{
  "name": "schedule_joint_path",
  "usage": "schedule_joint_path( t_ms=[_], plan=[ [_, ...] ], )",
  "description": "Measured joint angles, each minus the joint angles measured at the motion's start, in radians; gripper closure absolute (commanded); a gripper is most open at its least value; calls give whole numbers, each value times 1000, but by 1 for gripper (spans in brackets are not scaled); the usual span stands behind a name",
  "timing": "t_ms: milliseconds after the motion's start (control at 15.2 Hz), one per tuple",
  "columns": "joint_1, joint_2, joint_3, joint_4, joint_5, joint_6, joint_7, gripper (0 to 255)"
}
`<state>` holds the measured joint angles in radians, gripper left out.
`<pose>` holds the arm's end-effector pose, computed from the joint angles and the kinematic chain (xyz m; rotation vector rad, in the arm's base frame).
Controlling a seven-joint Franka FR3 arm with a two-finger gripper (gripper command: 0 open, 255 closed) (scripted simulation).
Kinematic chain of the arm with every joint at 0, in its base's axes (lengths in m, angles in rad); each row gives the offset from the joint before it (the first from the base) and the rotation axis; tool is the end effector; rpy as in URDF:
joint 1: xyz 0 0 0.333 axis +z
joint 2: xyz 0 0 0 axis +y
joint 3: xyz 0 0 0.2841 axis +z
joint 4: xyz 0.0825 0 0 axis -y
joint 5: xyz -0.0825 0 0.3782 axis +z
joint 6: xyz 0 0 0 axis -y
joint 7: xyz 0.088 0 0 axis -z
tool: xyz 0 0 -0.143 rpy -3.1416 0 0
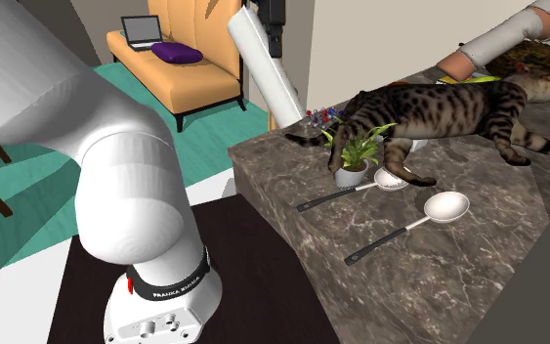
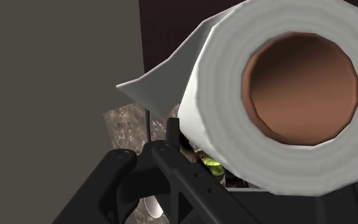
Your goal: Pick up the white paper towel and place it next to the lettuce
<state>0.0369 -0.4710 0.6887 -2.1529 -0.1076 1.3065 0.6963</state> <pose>0.2796 0.2485 0.4634 2.5317 -0.1281 -0.1490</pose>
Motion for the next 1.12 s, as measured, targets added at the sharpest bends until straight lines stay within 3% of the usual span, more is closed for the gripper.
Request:
schedule_joint_path(
  t_ms=[594,1122],
  plan=[
    [-105,155,-77,78,-166,94,-105,255],
    [-193,371,-122,248,-325,136,-171,255]
  ],
)
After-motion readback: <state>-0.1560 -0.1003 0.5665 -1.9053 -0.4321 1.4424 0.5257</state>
